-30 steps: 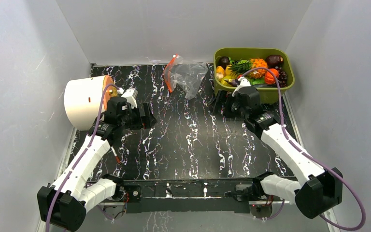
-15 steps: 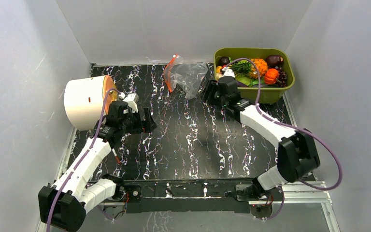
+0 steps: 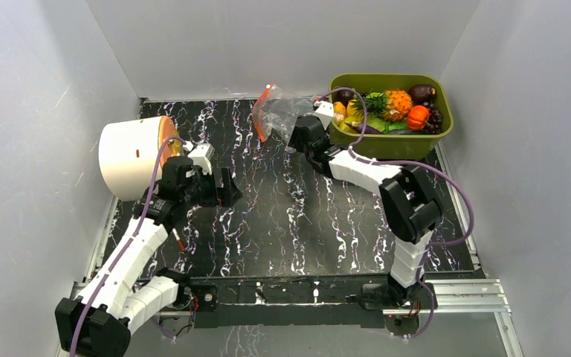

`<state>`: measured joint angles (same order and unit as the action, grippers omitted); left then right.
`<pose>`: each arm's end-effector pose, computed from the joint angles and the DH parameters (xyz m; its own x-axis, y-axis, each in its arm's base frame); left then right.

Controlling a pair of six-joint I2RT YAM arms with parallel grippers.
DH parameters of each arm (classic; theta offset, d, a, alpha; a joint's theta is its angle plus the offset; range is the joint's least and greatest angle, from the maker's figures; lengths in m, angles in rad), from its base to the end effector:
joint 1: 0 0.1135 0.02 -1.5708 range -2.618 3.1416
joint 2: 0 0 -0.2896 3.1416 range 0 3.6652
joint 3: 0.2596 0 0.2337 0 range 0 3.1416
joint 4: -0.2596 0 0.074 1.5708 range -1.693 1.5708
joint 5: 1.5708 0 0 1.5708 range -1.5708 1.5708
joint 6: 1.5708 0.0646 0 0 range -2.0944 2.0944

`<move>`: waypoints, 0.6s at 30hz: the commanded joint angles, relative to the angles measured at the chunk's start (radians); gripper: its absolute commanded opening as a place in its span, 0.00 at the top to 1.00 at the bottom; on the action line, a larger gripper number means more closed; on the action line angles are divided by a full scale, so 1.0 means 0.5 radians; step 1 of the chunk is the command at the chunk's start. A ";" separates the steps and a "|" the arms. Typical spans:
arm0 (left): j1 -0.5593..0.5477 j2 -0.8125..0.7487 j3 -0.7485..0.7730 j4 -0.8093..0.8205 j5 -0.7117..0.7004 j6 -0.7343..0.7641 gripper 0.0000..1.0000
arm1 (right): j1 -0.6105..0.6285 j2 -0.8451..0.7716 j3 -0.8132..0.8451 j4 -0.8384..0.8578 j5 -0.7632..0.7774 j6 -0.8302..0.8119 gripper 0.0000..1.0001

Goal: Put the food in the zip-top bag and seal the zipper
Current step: Pick up the zipper food storage bag at the center of the board.

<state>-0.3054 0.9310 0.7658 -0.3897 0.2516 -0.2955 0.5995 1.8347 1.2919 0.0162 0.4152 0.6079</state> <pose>0.1819 -0.0742 0.2959 -0.6243 -0.0989 -0.7749 0.3253 0.8689 -0.3730 0.3739 0.2239 0.2609 -0.4710 0.3111 -0.8254 0.0495 0.9436 0.3274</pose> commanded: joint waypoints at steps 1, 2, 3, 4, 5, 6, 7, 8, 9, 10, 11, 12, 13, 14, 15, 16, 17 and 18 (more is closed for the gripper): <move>-0.009 -0.098 -0.009 0.019 0.085 0.050 0.02 | 0.006 0.127 0.194 0.186 0.289 0.035 0.53; -0.009 -0.107 -0.012 0.022 0.086 0.050 0.02 | 0.006 0.161 0.224 0.171 0.304 0.039 0.52; -0.009 -0.116 -0.013 0.022 0.086 0.054 0.02 | 0.007 0.199 0.251 0.152 0.317 0.044 0.52; -0.007 -0.120 -0.011 0.021 0.086 0.055 0.02 | 0.007 0.233 0.275 0.146 0.319 0.044 0.51; -0.010 -0.121 -0.011 0.019 0.086 0.057 0.02 | 0.005 0.263 0.295 0.148 0.317 0.047 0.50; -0.009 -0.121 -0.011 0.019 0.084 0.057 0.02 | 0.004 0.294 0.313 0.147 0.315 0.048 0.50; -0.009 -0.119 -0.010 0.019 0.086 0.057 0.02 | 0.006 0.322 0.337 0.142 0.316 0.048 0.50; -0.009 -0.118 -0.010 0.016 0.088 0.060 0.02 | 0.007 0.352 0.358 0.130 0.321 0.048 0.50; -0.009 -0.118 -0.007 0.016 0.087 0.060 0.01 | 0.006 0.382 0.383 0.119 0.323 0.050 0.50; -0.009 -0.119 -0.007 0.015 0.091 0.060 0.02 | 0.007 0.409 0.406 0.107 0.326 0.051 0.50; -0.009 -0.120 -0.008 0.017 0.092 0.060 0.02 | 0.007 0.435 0.434 0.100 0.323 0.047 0.50; -0.009 -0.123 -0.010 0.018 0.092 0.060 0.01 | 0.007 0.459 0.456 0.095 0.319 0.041 0.50; -0.011 -0.123 -0.009 0.018 0.090 0.060 0.02 | 0.007 0.484 0.475 0.089 0.320 0.029 0.51; -0.011 -0.126 -0.007 0.017 0.089 0.059 0.02 | 0.007 0.503 0.489 0.086 0.323 0.014 0.52; -0.009 -0.126 -0.007 0.016 0.089 0.063 0.02 | 0.006 0.524 0.504 0.083 0.319 -0.004 0.55; -0.009 -0.128 -0.008 0.017 0.089 0.065 0.02 | 0.006 0.542 0.516 0.070 0.300 -0.020 0.62; -0.009 -0.127 -0.009 0.016 0.087 0.066 0.02 | 0.006 0.550 0.525 0.060 0.273 -0.039 0.69; -0.011 -0.128 -0.009 0.015 0.086 0.066 0.02 | 0.007 0.545 0.520 0.053 0.255 -0.054 0.75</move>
<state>-0.3054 0.8867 0.7654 -0.3893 0.2745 -0.2756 0.6003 2.0998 1.4975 0.0250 0.5392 0.6106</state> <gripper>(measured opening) 0.983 0.338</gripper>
